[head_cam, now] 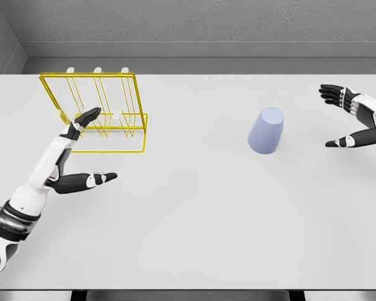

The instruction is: Place the cup on the cup holder with both arms

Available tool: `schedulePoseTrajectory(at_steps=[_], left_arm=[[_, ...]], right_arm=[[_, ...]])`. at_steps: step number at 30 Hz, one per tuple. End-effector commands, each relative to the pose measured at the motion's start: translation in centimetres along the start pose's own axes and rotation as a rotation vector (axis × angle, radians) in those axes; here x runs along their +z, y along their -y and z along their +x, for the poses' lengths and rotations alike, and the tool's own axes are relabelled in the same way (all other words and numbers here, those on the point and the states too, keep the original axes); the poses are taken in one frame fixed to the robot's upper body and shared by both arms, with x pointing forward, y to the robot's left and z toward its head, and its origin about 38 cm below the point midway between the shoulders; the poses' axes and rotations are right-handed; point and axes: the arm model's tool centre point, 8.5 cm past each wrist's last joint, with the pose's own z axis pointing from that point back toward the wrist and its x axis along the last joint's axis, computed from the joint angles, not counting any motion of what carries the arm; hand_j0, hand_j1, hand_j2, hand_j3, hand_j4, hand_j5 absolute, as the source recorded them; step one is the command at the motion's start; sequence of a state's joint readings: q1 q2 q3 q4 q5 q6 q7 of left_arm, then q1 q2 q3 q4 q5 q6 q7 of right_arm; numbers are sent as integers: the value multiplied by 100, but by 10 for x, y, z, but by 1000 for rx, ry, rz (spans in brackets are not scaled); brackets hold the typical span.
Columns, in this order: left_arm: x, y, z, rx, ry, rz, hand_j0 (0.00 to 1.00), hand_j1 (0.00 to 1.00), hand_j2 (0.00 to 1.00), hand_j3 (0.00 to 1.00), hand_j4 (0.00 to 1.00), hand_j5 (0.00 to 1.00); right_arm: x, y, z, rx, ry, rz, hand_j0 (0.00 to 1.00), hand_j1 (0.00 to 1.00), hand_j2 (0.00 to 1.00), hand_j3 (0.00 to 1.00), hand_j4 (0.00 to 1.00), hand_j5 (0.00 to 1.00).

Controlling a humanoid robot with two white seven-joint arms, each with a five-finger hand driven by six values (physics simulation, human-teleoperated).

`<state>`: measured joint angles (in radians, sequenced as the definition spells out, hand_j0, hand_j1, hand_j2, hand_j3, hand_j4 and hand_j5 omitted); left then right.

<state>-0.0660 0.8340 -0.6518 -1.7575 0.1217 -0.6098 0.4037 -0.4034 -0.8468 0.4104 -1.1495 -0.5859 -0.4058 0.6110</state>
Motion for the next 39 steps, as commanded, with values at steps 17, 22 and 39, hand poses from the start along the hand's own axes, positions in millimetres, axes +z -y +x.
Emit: schedulePoseTrajectory(at_steps=[17, 22, 39], left_arm=[[25, 53, -14, 184, -109, -61, 100, 100, 100, 100, 100, 100], [29, 59, -17, 250, -148, -50, 100, 100, 100, 100, 100, 100], [34, 78, -31, 209, -194, -267, 100, 100, 100, 100, 100, 100]], right_arm=[[-17, -6, -17, -178, 11, -109, 100, 100, 100, 100, 100, 100], [-24, -24, -29, -249, -18, -98, 100, 100, 100, 100, 100, 100], [-25, -73, -42, -278, 84, -132, 100, 100, 100, 100, 100, 100]])
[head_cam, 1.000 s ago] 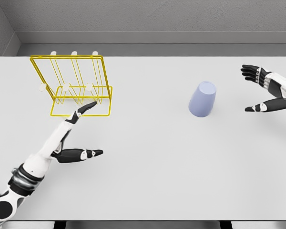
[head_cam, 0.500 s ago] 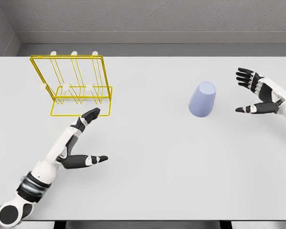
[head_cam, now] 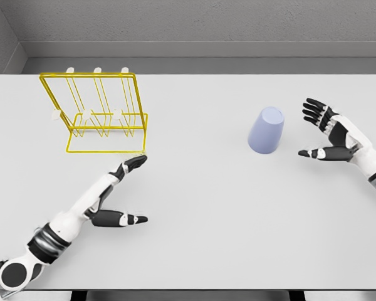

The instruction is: Place the cup on the cup holder with both arms

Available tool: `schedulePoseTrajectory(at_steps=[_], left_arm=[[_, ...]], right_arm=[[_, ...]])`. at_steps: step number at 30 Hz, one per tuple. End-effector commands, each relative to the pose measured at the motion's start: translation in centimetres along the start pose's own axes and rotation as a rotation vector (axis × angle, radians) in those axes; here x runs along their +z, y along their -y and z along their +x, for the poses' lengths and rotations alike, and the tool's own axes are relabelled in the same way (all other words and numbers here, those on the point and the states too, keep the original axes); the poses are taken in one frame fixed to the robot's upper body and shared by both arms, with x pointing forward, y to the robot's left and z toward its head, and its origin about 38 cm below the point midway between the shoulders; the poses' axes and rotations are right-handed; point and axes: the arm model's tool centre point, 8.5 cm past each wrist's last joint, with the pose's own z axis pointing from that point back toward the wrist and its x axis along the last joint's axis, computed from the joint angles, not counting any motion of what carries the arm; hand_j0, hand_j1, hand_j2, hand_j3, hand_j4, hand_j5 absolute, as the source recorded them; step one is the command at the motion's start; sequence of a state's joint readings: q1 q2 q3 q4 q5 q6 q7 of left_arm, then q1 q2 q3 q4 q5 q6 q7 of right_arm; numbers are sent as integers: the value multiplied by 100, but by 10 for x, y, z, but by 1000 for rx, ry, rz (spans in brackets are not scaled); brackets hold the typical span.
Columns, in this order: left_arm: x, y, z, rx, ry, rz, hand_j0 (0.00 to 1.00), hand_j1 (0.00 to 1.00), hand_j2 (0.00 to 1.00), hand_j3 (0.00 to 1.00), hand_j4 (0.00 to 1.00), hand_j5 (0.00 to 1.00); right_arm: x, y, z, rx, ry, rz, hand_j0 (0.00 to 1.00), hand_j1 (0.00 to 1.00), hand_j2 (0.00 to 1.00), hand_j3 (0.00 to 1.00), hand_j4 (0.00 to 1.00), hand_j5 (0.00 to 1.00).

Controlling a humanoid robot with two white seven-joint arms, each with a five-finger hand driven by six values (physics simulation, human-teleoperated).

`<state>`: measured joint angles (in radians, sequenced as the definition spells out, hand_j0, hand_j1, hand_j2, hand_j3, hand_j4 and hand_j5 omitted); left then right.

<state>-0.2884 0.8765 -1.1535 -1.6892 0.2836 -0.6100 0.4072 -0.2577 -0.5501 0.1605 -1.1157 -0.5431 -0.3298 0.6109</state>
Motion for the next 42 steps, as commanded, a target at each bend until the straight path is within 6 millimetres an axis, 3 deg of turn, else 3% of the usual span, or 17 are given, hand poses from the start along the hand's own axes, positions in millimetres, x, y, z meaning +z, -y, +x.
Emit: schedulePoseTrajectory(at_steps=[1, 8, 11, 20, 23, 42], left_arm=[[8, 8, -5, 3, -23, -32, 100, 100, 100, 100, 100, 100], [-1, -12, -8, -54, -31, -36, 100, 100, 100, 100, 100, 100], [1, -17, -10, -4, -57, -12, 100, 100, 100, 100, 100, 100], [5, -14, -11, 138, -99, 35, 100, 100, 100, 100, 100, 100], [18, -16, -6, 155, -100, 69, 100, 100, 100, 100, 100, 100], [14, -19, 11, 142, -47, -20, 100, 100, 100, 100, 100, 100]], right_arm=[[-5, -7, 4, 18, 24, 20, 100, 100, 100, 100, 100, 100], [-22, -30, -2, 13, 30, 55, 100, 100, 100, 100, 100, 100], [-25, -24, 1, 19, 33, 48, 100, 100, 100, 100, 100, 100], [-25, -18, -4, 15, 10, 34, 100, 100, 100, 100, 100, 100], [-26, -19, -6, 24, -2, 37, 100, 100, 100, 100, 100, 100], [-49, -43, -4, 10, 35, 74, 100, 100, 100, 100, 100, 100]])
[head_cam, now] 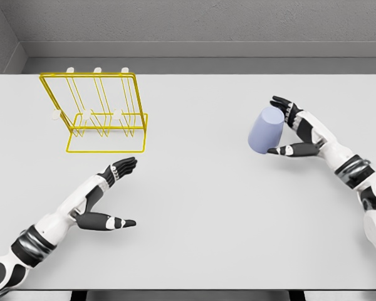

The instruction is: Place the cup on the cup holder with both arms

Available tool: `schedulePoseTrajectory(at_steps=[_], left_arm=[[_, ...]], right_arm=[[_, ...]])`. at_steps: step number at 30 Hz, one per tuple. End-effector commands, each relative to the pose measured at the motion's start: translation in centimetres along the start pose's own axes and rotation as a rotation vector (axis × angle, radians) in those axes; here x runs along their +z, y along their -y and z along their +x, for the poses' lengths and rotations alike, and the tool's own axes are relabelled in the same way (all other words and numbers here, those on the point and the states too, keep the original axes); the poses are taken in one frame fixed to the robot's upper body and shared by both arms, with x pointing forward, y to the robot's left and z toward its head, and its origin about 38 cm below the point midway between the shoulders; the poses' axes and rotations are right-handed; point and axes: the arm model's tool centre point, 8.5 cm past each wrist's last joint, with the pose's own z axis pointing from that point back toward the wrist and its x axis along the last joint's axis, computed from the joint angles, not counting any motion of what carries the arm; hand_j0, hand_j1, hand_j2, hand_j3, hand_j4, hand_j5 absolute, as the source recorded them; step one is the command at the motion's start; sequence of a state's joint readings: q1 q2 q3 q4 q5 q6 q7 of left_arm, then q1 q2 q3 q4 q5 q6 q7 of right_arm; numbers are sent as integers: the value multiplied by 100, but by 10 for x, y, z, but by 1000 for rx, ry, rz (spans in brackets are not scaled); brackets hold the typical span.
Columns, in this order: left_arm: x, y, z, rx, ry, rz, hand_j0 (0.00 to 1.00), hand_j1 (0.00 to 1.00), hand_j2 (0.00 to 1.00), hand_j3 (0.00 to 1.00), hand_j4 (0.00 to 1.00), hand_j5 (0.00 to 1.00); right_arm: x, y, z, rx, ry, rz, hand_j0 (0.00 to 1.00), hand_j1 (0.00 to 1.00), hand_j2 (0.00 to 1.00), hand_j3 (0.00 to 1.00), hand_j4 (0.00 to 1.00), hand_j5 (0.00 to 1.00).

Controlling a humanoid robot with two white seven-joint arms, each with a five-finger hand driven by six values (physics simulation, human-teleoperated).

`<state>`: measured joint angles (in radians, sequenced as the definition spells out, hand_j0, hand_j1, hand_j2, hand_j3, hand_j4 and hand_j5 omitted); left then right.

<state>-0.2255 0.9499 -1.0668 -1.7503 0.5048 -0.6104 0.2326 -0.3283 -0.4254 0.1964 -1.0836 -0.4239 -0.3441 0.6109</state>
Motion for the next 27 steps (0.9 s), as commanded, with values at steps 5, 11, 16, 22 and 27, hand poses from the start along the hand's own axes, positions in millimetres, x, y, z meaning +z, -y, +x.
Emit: schedulePoseTrajectory(at_steps=[5, 11, 16, 22, 27], left_arm=[[-3, -2, 2, 37, 6, 20, 100, 100, 100, 100, 100, 100], [-3, -5, 3, 69, -2, 48, 100, 100, 100, 100, 100, 100], [2, -9, 2, 59, -18, 43, 100, 100, 100, 100, 100, 100], [0, -16, 6, 31, -12, 36, 100, 100, 100, 100, 100, 100], [-1, -16, 8, -8, -1, 16, 100, 100, 100, 100, 100, 100]], right_arm=[[-2, -3, -2, -12, 2, 1, 100, 100, 100, 100, 100, 100], [-2, -2, -9, -8, -36, 0, 100, 100, 100, 100, 100, 100], [-8, -6, -9, -20, -27, 3, 100, 100, 100, 100, 100, 100], [-11, -9, -10, -25, -25, 7, 100, 100, 100, 100, 100, 100], [-11, -10, -13, -30, -32, 5, 93, 93, 93, 93, 93, 93]])
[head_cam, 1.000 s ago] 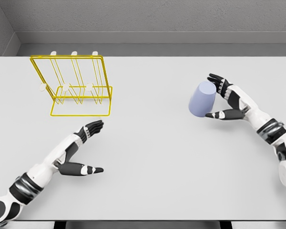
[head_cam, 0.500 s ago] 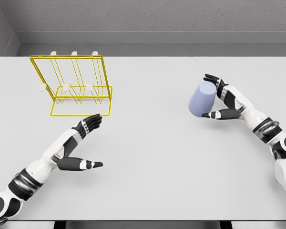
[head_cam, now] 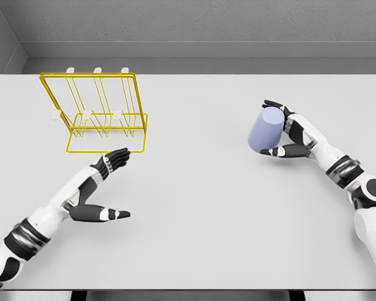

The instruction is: Place the cup on the cup holder with both arms

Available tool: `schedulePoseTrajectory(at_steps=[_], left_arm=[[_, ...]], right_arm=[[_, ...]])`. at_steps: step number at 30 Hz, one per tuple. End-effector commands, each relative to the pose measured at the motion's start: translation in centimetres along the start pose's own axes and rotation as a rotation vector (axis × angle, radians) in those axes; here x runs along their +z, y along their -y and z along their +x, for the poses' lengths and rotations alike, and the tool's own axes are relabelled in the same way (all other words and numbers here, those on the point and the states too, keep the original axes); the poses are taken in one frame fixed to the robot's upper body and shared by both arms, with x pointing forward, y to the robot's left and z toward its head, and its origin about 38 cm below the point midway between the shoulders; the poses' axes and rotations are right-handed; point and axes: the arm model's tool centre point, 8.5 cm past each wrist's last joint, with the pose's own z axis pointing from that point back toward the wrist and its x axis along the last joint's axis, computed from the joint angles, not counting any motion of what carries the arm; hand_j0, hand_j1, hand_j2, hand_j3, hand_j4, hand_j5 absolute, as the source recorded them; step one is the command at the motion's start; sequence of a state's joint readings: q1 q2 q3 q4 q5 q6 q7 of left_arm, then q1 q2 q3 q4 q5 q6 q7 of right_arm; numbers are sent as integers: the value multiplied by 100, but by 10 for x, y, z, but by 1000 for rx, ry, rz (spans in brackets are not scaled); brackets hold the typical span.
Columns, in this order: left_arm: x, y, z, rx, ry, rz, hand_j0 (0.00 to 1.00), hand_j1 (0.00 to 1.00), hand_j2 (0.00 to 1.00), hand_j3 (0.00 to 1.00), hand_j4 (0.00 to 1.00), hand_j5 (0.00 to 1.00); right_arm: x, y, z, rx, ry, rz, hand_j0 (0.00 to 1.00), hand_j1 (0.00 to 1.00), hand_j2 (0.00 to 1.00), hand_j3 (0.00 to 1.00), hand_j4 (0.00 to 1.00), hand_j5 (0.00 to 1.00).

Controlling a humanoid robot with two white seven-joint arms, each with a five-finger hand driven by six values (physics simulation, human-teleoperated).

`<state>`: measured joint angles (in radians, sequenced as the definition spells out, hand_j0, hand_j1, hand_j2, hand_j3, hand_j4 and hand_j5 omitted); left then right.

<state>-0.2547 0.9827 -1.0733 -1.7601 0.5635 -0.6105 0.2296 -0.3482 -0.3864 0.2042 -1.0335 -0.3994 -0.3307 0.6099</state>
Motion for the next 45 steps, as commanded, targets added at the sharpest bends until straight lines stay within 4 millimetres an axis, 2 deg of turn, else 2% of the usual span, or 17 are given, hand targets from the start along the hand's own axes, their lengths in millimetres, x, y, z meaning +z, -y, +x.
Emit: schedulePoseTrajectory(at_steps=[1, 5, 8, 16, 18, 20, 25, 28, 36, 41, 45], left_arm=[[0, -1, 1, -19, 3, -10, 100, 100, 100, 100, 100, 100], [6, -8, 2, -39, -11, -7, 100, 100, 100, 100, 100, 100], [5, -8, 3, -40, -6, -7, 100, 100, 100, 100, 100, 100], [-1, -4, 5, -62, 16, -27, 100, 100, 100, 100, 100, 100], [-12, -10, 13, -81, 49, -27, 100, 100, 100, 100, 100, 100], [-26, 3, 15, -58, 94, -36, 100, 100, 100, 100, 100, 100], [-32, 4, 19, -73, 112, -51, 100, 100, 100, 100, 100, 100], [-33, 6, 20, -79, 110, -70, 100, 100, 100, 100, 100, 100], [-30, -1, 22, -111, 111, -67, 100, 100, 100, 100, 100, 100], [-17, -19, 24, -138, 98, -8, 100, 100, 100, 100, 100, 100], [-20, -15, 24, -129, 109, -9, 100, 100, 100, 100, 100, 100]], right_arm=[[0, -1, -1, -1, -2, 3, 89, 89, 89, 89, 89, 89], [-4, -7, -2, -15, 7, 6, 75, 75, 75, 75, 75, 75], [-11, -17, -4, -36, 21, 13, 73, 73, 73, 73, 73, 73], [-12, -18, -4, -39, 24, 13, 58, 58, 58, 58, 58, 58], [-12, -18, -2, -38, 28, 14, 58, 58, 58, 58, 58, 58], [-12, -17, 0, -32, 34, 15, 56, 56, 56, 56, 56, 56], [-14, -17, 15, -5, 68, 38, 56, 56, 56, 56, 56, 56], [-11, -9, 24, 24, 75, 39, 56, 56, 56, 56, 56, 56], [-12, -7, 40, 76, 89, 80, 55, 55, 55, 55, 55, 55], [-19, -14, 43, 76, 98, 105, 55, 55, 55, 55, 55, 55], [-17, -13, 57, 111, 119, 130, 55, 55, 55, 55, 55, 55]])
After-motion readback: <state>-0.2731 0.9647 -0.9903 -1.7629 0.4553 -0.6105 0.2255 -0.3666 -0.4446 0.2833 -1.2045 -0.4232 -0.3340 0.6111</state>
